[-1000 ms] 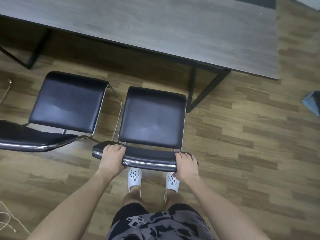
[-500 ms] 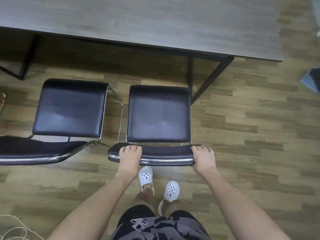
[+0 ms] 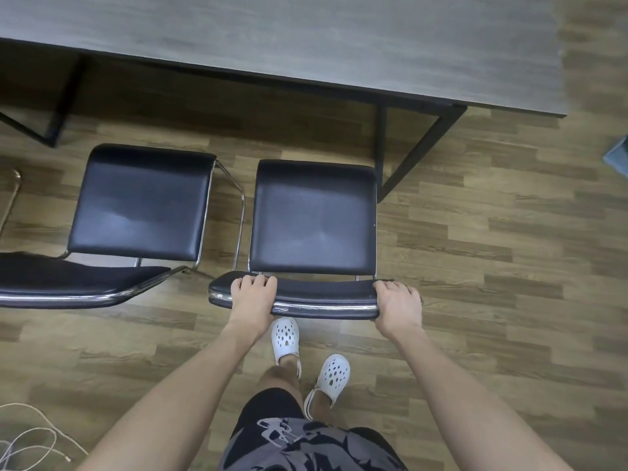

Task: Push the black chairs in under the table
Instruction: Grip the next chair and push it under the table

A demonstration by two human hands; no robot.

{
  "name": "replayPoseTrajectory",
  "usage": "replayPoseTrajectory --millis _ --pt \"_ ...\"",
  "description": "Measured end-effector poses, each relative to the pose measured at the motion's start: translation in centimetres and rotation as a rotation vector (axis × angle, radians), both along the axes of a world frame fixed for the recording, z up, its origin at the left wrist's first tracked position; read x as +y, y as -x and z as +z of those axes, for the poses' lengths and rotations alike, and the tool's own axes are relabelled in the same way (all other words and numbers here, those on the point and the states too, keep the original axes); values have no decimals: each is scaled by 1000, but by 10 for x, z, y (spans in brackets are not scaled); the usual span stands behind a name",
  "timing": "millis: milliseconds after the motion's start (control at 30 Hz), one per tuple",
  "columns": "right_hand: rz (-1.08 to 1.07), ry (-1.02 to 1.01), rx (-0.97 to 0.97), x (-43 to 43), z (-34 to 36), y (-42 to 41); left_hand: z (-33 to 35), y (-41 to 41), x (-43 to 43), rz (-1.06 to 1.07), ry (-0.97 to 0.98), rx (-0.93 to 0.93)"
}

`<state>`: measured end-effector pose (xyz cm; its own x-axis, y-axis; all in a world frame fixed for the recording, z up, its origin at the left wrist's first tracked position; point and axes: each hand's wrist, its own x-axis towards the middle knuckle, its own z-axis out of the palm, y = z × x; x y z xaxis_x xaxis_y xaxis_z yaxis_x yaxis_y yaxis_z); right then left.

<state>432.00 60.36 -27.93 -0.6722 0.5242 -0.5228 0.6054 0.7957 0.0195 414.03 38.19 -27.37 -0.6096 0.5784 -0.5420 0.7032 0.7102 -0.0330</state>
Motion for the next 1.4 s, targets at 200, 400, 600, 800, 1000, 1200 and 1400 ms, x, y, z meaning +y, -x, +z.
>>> replayPoseTrajectory --millis 200,400,600,800,1000,1200,1400 --pt "11 11 4 2 2 2 -3 0 -3 -30 3 29" --pt "4 22 4 2 4 4 -3 1 -2 -32 18 29" --pt "2 33 -16 2 6 5 -1 2 0 -40 30 29" --pt "4 27 -13 2 7 6 2 3 1 -39 39 31" --pt "4 25 -17 2 7 7 3 3 1 -51 43 29" --pt "4 18 -10 1 9 14 6 12 4 -50 37 22" --pt "-10 13 8 5 10 31 9 34 14 -54 32 21"
